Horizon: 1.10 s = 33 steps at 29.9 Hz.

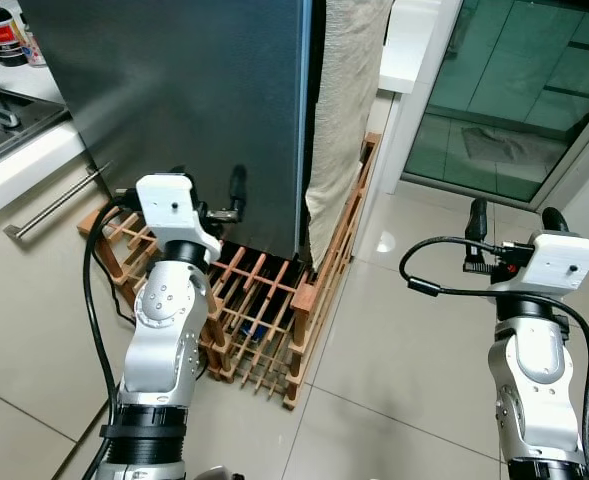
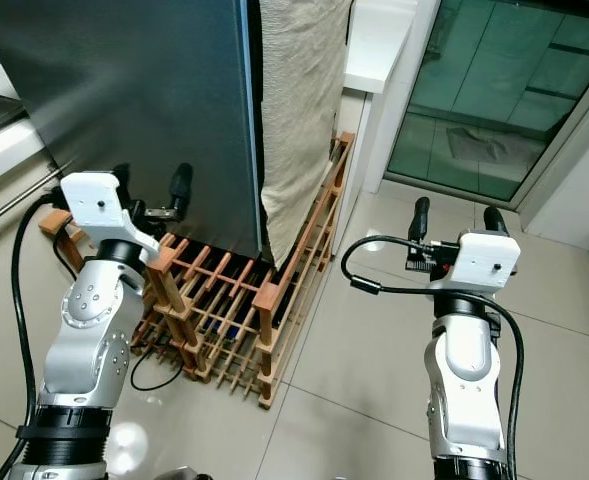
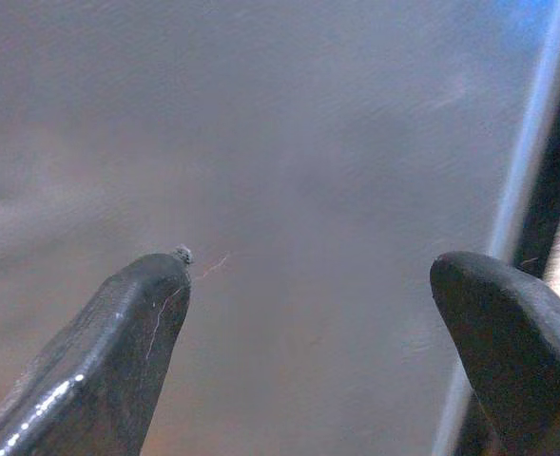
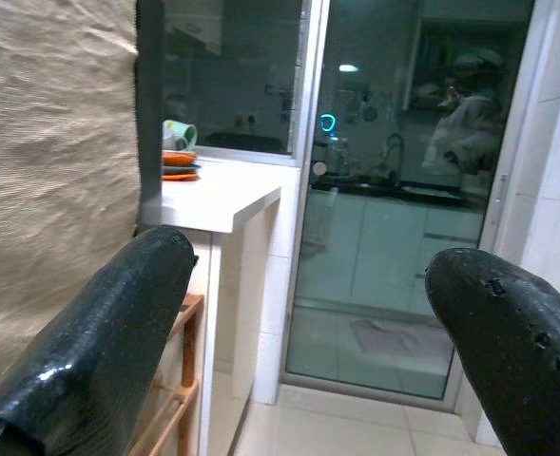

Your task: Restocking fridge

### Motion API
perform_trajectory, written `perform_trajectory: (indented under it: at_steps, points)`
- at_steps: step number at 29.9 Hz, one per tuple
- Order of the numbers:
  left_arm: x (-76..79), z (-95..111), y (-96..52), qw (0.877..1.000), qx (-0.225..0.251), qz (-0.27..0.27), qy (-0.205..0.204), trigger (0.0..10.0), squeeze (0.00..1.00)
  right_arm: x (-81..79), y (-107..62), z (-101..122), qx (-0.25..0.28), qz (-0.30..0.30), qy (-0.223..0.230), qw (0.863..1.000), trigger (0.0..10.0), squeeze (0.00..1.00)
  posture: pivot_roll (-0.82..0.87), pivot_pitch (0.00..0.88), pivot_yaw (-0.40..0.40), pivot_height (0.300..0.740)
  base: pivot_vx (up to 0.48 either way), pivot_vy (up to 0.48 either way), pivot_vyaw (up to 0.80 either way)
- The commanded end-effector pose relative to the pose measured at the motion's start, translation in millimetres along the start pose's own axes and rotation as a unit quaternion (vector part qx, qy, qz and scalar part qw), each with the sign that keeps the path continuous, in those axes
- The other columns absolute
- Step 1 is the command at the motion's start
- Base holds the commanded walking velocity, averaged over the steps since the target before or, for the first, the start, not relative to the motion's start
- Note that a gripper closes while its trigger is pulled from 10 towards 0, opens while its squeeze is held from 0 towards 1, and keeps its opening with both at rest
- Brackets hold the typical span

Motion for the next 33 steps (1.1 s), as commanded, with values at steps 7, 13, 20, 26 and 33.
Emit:
perform_trajectory:
  at_steps: [7,13,20,26,33]
  points:
    - [12.3,10,-0.5,0.999,0.023,-0.029,-0.013,10.0,0.0,-1.8,14.0,7,0.01,0.012,-0.009,1.0,10.0,0.0,-0.09,0.0,-0.006,0.74,0.0,-0.464,0.0]
    - [14.6,9,16.0,0.998,0.016,-0.037,-0.038,10.0,0.0,-12.7,18.5,9,0.015,0.032,-0.011,0.999,10.0,0.0,-0.09,0.0,-0.01,0.74,0.146,-0.237,0.0]
    - [16.6,9,19.7,0.998,0.013,-0.043,-0.033,10.0,0.0,-16.0,19.9,10,0.015,0.039,-0.012,0.999,10.0,0.0,-0.09,0.0,-0.008,0.74,0.0,0.0,0.0]
    - [33.6,-10,41.0,0.996,-0.029,-0.08,-0.027,10.0,0.0,-24.3,26.3,5,0.005,0.052,-0.004,0.999,10.0,0.0,-0.11,0.0,0.001,0.74,0.0,0.0,0.0]
    - [44.8,-11,53.2,0.994,-0.038,-0.088,-0.049,10.0,0.0,-25.2,23.9,6,0.003,0.062,-0.004,0.998,10.0,0.0,-0.13,0.0,0.012,0.74,0.0,0.0,0.0]
Point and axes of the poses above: a point about 5 cm out from each wrist's last joint towards the gripper, its own y axis pointing out of the wrist towards the gripper, its own z axis along the axis of the wrist's last joint, x = y × z, the point moved 6 cm from there along y, pointing out of the wrist towards the gripper, and after that the axes turned 1 degree about -y, right-handed, at the moved point
